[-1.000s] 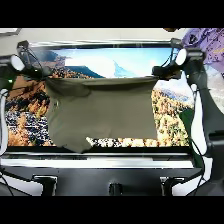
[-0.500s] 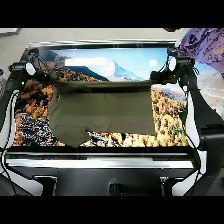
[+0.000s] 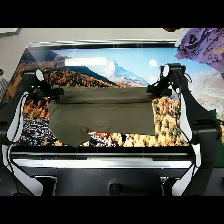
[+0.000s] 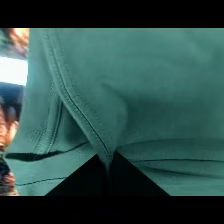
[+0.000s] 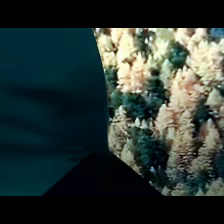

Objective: Fold the clothes and pants, and hang the long-sleeved shirts on hangers.

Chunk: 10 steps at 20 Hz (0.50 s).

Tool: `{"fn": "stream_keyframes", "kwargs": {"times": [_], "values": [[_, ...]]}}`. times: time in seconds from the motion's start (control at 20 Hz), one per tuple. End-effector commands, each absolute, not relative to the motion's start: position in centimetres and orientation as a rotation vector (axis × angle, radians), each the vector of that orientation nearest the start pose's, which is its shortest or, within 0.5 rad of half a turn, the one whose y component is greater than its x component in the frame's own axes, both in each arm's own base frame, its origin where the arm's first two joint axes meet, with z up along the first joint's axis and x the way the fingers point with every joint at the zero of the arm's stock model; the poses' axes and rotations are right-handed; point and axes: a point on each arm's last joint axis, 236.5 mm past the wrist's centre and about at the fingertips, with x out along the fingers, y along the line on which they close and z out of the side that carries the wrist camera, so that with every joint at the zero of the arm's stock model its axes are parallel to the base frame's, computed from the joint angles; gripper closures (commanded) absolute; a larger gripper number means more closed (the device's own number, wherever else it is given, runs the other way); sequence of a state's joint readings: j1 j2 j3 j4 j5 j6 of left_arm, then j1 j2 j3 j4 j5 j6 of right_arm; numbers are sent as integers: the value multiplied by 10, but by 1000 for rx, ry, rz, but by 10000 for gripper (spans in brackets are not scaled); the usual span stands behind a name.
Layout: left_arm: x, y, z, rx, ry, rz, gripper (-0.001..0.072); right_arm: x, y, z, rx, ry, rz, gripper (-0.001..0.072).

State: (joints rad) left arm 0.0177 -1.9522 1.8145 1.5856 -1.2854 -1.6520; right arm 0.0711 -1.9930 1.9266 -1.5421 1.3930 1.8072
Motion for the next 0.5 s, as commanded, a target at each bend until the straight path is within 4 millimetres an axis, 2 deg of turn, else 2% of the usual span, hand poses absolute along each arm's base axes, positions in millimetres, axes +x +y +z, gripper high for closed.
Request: {"fn": "stream_keyframes", "kwargs": {"times": [0.0,0.2,0.25,0.3,0.35,0.4,0.45], "values": [[502,10,-92,-66,1469,73,691,494,59,-88,199,1557,-41,686],[508,11,-94,-66,1448,73,691,488,64,-94,212,1593,-29,685],[509,11,-93,-66,1442,72,688,487,64,-95,212,1598,-30,654],[509,11,-93,-66,1442,73,646,486,64,-95,212,1599,-30,575],[510,11,-91,-67,1437,72,488,486,64,-94,212,1600,-29,478],[511,11,-86,-67,1427,73,277,485,64,-91,211,1599,-29,358],[512,15,-76,-72,1412,78,153,485,63,-85,211,1592,-27,244]]}}
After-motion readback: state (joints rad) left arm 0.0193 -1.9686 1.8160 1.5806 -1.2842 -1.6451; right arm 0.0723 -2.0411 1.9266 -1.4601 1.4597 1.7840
